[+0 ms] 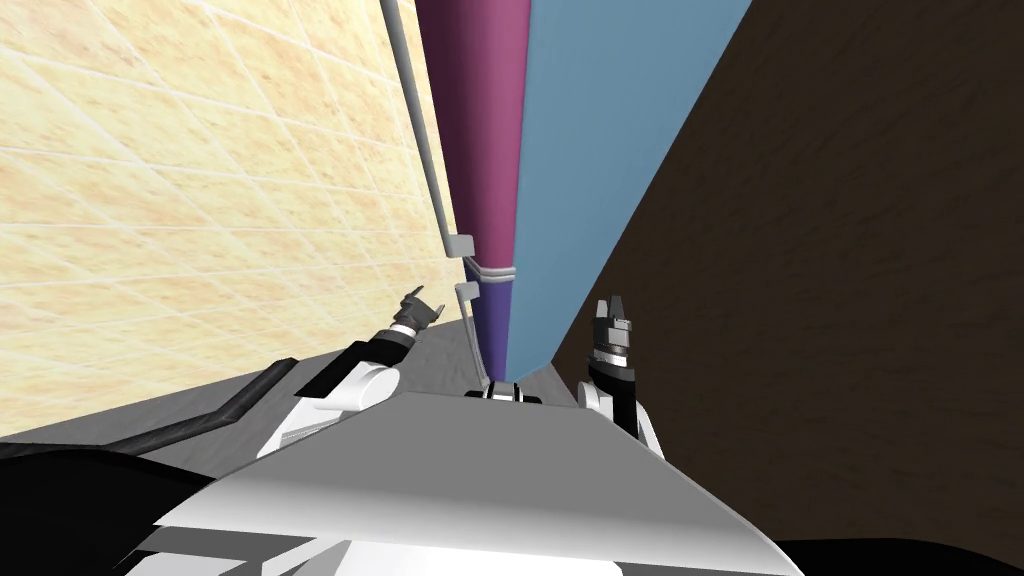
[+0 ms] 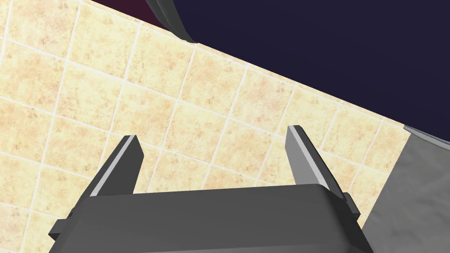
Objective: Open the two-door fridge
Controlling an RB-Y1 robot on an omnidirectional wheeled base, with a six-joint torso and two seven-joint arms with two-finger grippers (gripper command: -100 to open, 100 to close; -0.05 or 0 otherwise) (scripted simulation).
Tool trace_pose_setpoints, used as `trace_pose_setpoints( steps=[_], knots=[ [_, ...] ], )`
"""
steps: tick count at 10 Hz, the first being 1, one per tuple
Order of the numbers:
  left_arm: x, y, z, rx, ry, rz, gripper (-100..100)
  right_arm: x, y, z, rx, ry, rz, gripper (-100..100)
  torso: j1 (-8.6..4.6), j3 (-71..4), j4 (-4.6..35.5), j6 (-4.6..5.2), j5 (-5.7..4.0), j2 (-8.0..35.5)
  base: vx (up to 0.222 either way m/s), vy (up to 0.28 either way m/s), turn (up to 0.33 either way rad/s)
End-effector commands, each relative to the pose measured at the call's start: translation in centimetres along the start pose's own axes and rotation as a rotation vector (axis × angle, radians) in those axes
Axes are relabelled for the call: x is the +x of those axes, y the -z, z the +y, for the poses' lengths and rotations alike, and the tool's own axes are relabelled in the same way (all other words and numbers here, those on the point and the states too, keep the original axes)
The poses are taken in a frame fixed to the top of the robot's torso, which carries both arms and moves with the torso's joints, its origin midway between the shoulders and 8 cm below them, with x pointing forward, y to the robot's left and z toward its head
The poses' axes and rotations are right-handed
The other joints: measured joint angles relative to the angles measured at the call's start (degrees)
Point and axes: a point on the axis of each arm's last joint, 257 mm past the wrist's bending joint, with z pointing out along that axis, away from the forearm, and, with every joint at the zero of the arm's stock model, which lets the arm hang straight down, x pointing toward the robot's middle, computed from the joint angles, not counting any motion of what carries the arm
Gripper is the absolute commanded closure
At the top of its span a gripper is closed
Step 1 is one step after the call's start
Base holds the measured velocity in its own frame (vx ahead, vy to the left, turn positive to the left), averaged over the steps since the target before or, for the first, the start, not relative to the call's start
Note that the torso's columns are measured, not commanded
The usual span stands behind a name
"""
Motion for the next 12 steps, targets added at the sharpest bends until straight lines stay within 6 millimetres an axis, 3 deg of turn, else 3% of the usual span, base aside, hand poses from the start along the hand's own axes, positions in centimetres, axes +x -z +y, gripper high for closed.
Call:
trace_pose_setpoints(
  steps=[1, 7, 12],
  knots=[
    [-0.3, 0.0, 1.5, -0.073, 0.067, -0.003, -100, 0.0, 0.0, 0.0, 0.000, 0.000, 0.000, 0, -0.02, -0.01, 0.00, 0.00, -0.01, -0.03, 0.007, -0.166, 0.144],
    [1.0, 0.5, 2.4, -0.183, 0.168, 0.028, -100, 0.0, 0.0, 0.0, 0.000, 0.000, 0.000, 0, 0.13, -0.01, 0.00, 0.00, 0.04, -0.02, -0.010, -0.110, 0.126],
    [4.5, 1.1, 0.4, -0.195, 0.188, 0.103, -100, 0.0, 0.0, 0.0, 0.000, 0.000, 0.000, 0, -0.10, 0.00, 0.01, 0.06, -0.04, 0.01, -0.011, -0.074, 0.074]
  ],
)
